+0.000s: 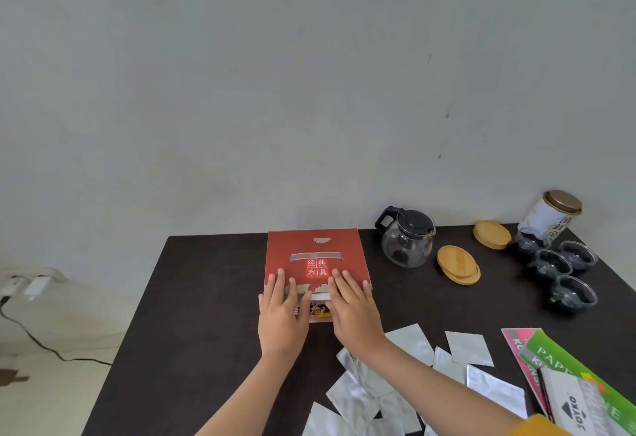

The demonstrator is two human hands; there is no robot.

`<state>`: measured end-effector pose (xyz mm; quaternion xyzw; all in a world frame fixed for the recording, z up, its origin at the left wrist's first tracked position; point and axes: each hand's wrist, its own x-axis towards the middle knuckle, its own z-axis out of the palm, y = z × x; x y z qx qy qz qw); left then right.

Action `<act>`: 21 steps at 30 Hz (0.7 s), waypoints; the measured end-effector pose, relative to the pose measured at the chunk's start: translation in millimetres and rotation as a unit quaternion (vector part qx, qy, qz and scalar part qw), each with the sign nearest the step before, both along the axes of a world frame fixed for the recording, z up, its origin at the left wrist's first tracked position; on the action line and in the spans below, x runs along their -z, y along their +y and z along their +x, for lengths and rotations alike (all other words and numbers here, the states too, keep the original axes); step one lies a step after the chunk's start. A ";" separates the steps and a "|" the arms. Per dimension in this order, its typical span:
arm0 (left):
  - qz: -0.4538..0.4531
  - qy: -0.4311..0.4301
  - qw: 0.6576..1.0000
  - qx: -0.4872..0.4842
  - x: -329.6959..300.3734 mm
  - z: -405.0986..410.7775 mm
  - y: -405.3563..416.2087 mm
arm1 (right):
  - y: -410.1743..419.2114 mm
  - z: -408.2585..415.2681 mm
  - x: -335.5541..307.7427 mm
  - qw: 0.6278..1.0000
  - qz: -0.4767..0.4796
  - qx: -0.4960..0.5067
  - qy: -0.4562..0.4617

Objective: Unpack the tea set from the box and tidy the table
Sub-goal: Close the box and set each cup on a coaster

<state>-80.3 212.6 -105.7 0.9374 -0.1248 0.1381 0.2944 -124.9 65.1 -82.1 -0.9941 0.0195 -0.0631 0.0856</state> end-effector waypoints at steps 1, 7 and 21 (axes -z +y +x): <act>-0.003 0.003 1.000 -0.005 -1.2 -0.4 -0.8 | 1.0 0.3 -1.2 1.000 0.007 0.007 -0.007; 0.001 0.011 1.000 -0.025 -10.6 1.9 -2.6 | 2.6 7.7 1.0 0.997 0.034 0.017 -0.070; 0.058 0.040 0.997 0.034 -10.4 13.2 14.1 | -15.8 17.7 -2.1 0.978 0.170 0.116 -0.007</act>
